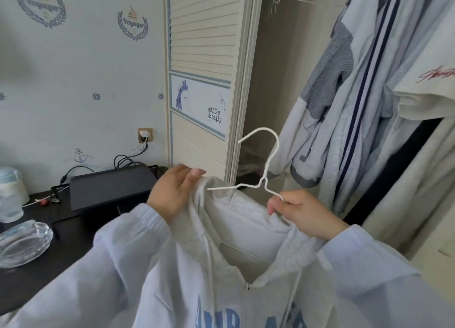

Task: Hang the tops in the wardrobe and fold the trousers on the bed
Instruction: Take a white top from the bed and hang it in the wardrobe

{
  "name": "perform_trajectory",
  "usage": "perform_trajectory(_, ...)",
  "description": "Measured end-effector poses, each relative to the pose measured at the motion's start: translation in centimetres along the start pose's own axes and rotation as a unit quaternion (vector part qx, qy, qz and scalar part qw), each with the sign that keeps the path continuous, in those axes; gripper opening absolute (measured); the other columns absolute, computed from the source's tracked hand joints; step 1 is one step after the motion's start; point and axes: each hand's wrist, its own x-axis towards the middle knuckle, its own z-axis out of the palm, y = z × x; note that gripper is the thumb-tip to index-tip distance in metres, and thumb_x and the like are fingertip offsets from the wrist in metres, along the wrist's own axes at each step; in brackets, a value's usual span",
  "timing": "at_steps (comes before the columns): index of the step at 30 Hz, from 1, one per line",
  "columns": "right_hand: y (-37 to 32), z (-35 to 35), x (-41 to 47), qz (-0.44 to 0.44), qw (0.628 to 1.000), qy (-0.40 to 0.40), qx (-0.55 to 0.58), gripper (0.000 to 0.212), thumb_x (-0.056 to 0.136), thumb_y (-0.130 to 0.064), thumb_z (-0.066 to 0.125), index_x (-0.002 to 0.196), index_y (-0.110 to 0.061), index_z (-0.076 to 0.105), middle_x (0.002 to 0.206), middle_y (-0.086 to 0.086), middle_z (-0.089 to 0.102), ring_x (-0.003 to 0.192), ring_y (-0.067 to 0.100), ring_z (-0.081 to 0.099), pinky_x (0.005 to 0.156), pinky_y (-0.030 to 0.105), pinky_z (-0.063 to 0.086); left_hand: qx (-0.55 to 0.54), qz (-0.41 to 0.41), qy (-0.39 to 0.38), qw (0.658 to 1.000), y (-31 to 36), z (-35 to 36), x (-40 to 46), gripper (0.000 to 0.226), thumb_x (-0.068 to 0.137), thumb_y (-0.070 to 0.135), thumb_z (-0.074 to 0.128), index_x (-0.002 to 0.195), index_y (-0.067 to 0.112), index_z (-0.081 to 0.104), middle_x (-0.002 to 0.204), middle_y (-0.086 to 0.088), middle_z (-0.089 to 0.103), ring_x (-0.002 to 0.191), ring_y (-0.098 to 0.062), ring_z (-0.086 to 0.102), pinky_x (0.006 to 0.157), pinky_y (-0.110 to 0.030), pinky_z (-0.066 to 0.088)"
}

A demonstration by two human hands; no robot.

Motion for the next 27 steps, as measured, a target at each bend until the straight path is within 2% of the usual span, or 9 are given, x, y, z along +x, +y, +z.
perform_trajectory(2,-0.3,-0.8,-0.5,0.020,0.999,0.022,0.019,0.034,0.096,-0.023,0.047,0.066,-0.024,0.063,0.053,-0.006,0.045,0.047,0.001,0.039,0.043,0.011,0.032,0.034,0.042,-0.026,0.998,0.6,1.0,-0.8,0.095,0.066,0.086,0.011,0.118,0.025,0.062,0.108,0.008,0.061,0.101,-0.007,0.054,0.083,-0.020,0.039)
perform_trajectory(5,0.0,-1.7,-1.5,0.040,0.998,0.035,0.029,0.032,0.096,-0.023,0.048,0.067,-0.020,0.063,0.056,-0.001,0.044,0.052,0.009,0.039,0.037,0.015,0.030,0.088,0.056,-0.098,0.990,-0.1,1.8,-0.1,0.105,0.062,0.090,-0.002,0.116,0.024,0.060,0.104,0.004,0.067,0.095,-0.017,0.062,0.083,-0.034,0.047)
perform_trajectory(7,0.2,-2.3,-2.2,0.043,0.998,0.041,0.026,0.032,0.095,-0.020,0.048,0.067,-0.019,0.063,0.046,-0.011,0.040,0.045,0.002,0.036,0.037,0.013,0.030,0.004,0.051,-0.149,0.987,-0.3,2.0,0.8,0.090,0.070,0.086,0.011,0.104,0.021,0.063,0.092,0.001,0.068,0.088,-0.017,0.062,0.085,-0.039,0.047)
perform_trajectory(10,0.9,-2.4,-3.2,0.011,0.998,0.056,-0.002,0.032,0.095,-0.025,0.050,0.067,-0.031,0.065,0.047,-0.008,0.046,0.046,0.003,0.042,0.047,0.010,0.033,-0.074,0.028,-0.210,0.974,0.0,2.5,1.9,0.041,0.082,0.060,0.035,0.093,0.032,0.063,0.090,0.007,0.069,0.091,-0.012,0.063,0.091,-0.036,0.047)
perform_trajectory(14,2.6,-2.9,-3.9,-0.033,0.986,0.126,-0.106,0.038,0.084,-0.070,0.030,0.080,-0.049,0.061,0.060,0.003,0.060,0.056,0.013,0.054,0.060,0.027,0.043,-0.105,0.037,-0.144,0.983,2.4,2.8,3.0,0.019,0.095,0.036,0.047,0.094,0.034,0.065,0.097,0.006,0.070,0.096,-0.013,0.062,0.090,-0.029,0.045)
perform_trajectory(19,1.7,-2.2,-4.0,-0.087,0.965,0.111,-0.219,0.043,0.090,-0.056,0.032,0.091,-0.035,0.070,0.058,-0.034,0.053,0.055,-0.014,0.048,0.051,0.011,0.026,-0.120,0.195,-0.011,0.973,9.1,2.2,4.9,0.026,0.091,0.025,0.049,0.101,0.014,0.071,0.091,0.018,0.064,0.085,0.019,0.055,0.079,0.000,0.036)
perform_trajectory(22,1.7,-1.9,-3.6,-0.118,0.965,0.171,-0.157,0.045,0.088,-0.060,0.031,0.087,-0.034,0.068,0.063,-0.019,0.061,0.050,-0.009,0.049,0.052,0.013,0.033,-0.200,0.184,0.034,0.962,10.9,2.4,7.1,0.021,0.094,0.019,0.048,0.100,0.018,0.068,0.087,0.019,0.062,0.083,0.019,0.054,0.079,0.001,0.035)
perform_trajectory(24,2.0,-2.0,-3.1,-0.110,0.961,0.227,-0.113,0.037,0.087,-0.056,0.036,0.081,-0.034,0.066,0.052,-0.006,0.056,0.048,0.005,0.050,0.052,0.021,0.038,-0.185,0.141,-0.026,0.972,10.7,2.5,8.5,0.019,0.097,0.019,0.046,0.100,0.024,0.065,0.092,0.012,0.064,0.088,0.009,0.056,0.081,-0.004,0.037)
perform_trajectory(27,2.8,-1.7,-2.2,-0.069,0.956,0.283,-0.048,0.027,0.083,-0.054,0.041,0.066,-0.044,0.059,0.052,0.004,0.054,0.047,0.010,0.044,0.053,0.025,0.038,0.069,0.039,-0.219,0.973,7.4,2.8,10.3,0.026,0.098,0.029,0.043,0.114,0.026,0.064,0.116,0.004,0.062,0.110,-0.015,0.054,0.095,-0.021,0.036)
